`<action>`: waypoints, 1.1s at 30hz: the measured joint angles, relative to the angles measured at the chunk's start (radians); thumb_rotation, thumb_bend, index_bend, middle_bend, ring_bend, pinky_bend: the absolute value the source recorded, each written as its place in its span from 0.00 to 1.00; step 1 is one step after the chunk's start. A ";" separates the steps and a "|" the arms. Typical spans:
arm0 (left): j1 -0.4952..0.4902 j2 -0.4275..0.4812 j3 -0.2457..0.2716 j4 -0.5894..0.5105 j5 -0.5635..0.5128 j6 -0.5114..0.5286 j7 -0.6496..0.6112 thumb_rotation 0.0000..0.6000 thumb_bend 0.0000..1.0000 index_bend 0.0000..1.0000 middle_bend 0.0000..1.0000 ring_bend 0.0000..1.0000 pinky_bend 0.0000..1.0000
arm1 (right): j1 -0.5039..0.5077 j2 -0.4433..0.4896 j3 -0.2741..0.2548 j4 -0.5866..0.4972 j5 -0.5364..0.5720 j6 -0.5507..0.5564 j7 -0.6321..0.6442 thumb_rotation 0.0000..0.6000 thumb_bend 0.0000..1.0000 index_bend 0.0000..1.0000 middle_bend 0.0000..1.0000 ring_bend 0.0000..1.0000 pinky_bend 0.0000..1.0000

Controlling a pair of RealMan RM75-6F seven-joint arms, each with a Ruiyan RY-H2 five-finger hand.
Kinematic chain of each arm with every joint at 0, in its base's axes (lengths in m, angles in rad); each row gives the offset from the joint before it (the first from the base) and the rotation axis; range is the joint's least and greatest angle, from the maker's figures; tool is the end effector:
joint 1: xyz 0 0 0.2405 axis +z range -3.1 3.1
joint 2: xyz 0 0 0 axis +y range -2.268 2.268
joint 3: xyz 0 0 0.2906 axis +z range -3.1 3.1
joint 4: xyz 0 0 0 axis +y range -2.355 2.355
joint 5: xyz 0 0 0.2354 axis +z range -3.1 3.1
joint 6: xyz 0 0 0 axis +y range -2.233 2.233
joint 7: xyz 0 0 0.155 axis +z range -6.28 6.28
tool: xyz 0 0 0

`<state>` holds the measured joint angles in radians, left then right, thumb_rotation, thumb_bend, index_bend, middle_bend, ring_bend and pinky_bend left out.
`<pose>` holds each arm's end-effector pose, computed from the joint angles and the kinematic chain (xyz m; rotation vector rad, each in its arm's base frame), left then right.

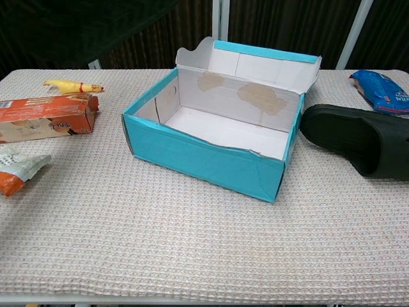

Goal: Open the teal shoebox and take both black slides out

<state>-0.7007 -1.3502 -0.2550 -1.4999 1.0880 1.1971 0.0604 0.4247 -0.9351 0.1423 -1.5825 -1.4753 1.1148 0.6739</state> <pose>-0.1967 0.4222 0.0842 -1.4419 -0.9462 -1.2116 -0.2980 -0.3325 0.1926 1.4681 -1.3068 1.2499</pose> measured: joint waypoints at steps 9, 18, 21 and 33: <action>0.144 0.062 0.126 -0.024 -0.075 -0.082 -0.038 1.00 0.33 0.58 0.54 0.47 0.47 | 0.000 -0.016 -0.005 0.003 -0.003 0.003 0.003 1.00 0.00 0.00 0.00 0.00 0.00; 0.134 0.087 0.149 -0.035 -0.062 -0.241 -0.067 1.00 0.12 0.20 0.14 0.06 0.17 | -0.036 -0.009 -0.028 -0.013 0.019 0.013 -0.025 1.00 0.00 0.00 0.00 0.00 0.00; 0.128 0.101 0.142 -0.043 -0.076 -0.270 -0.068 1.00 0.07 0.18 0.12 0.05 0.17 | -0.044 -0.010 -0.034 -0.011 0.024 0.015 -0.040 1.00 0.00 0.00 0.00 0.00 0.00; 0.264 0.108 0.152 0.005 0.048 0.080 -0.036 1.00 0.06 0.19 0.13 0.05 0.14 | -0.131 -0.074 -0.079 0.064 -0.016 0.155 -0.242 1.00 0.10 0.00 0.01 0.00 0.00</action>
<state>-0.4371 -1.2423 -0.1035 -1.4944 1.1363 1.2771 0.0247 0.2936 -1.0095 0.0631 -1.5189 -1.4910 1.2695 0.4319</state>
